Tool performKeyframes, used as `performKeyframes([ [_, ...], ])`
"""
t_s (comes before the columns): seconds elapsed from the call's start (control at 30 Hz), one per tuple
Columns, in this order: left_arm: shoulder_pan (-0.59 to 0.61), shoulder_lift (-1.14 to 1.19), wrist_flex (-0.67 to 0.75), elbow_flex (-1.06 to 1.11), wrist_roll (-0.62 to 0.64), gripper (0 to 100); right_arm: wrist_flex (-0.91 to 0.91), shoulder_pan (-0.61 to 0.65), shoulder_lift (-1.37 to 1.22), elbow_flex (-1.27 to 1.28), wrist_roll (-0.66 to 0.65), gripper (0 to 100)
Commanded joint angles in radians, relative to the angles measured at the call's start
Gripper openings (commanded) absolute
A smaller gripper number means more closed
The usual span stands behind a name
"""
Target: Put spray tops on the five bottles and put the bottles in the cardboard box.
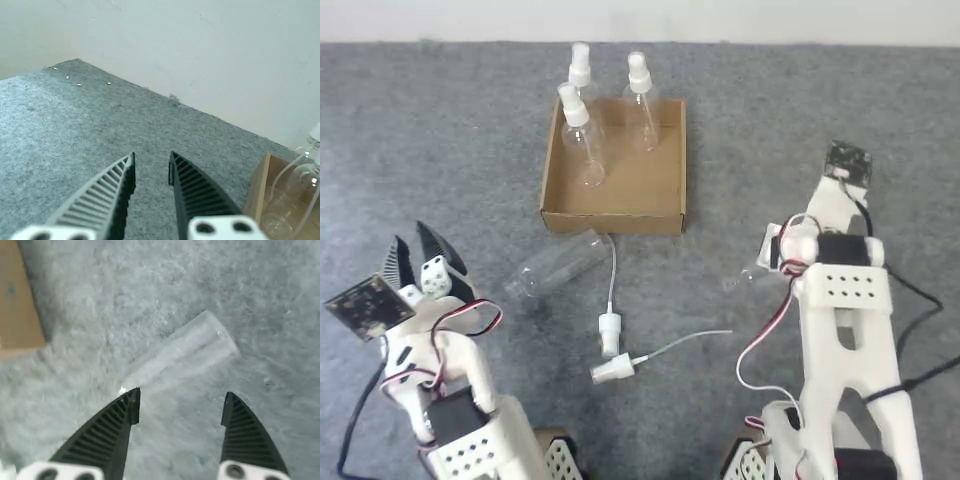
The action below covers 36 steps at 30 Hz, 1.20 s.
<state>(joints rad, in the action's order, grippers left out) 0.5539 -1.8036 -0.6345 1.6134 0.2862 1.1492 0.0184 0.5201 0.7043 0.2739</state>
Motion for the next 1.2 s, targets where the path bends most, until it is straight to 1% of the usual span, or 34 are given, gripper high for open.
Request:
performKeyframes([
  [0.0,0.005,-0.017,0.003,-0.010,-0.006,11,0.163,-0.005,0.015,-0.187,-0.161,22.4],
  [0.07,0.005,-0.017,0.003,-0.010,-0.006,11,0.213,-0.001,0.015,-0.224,-0.259,22.1],
  [0.23,0.005,-0.017,0.003,-0.008,-0.006,11,0.303,0.035,0.015,-0.264,-0.551,22.1],
  [0.33,0.005,-0.017,0.003,-0.008,-0.008,11,0.323,0.050,0.015,-0.262,-0.724,22.3],
  [0.43,0.005,-0.017,0.003,-0.008,-0.055,11,0.328,0.050,0.015,-0.262,-0.891,22.3],
  [0.57,0.002,-0.017,0.018,0.002,-0.069,11,0.328,0.051,0.013,-0.261,-1.077,22.3],
  [0.73,0.003,-0.017,0.057,0.024,-0.069,11,0.321,0.082,0.013,-0.244,-1.191,22.4],
  [0.93,0.003,-0.017,0.055,0.024,-0.069,11,0.320,0.165,0.013,-0.196,-1.241,22.4],
  [1.17,0.003,-0.017,0.055,0.024,-0.069,11,0.317,0.240,-0.001,-0.190,-1.338,22.4],
])
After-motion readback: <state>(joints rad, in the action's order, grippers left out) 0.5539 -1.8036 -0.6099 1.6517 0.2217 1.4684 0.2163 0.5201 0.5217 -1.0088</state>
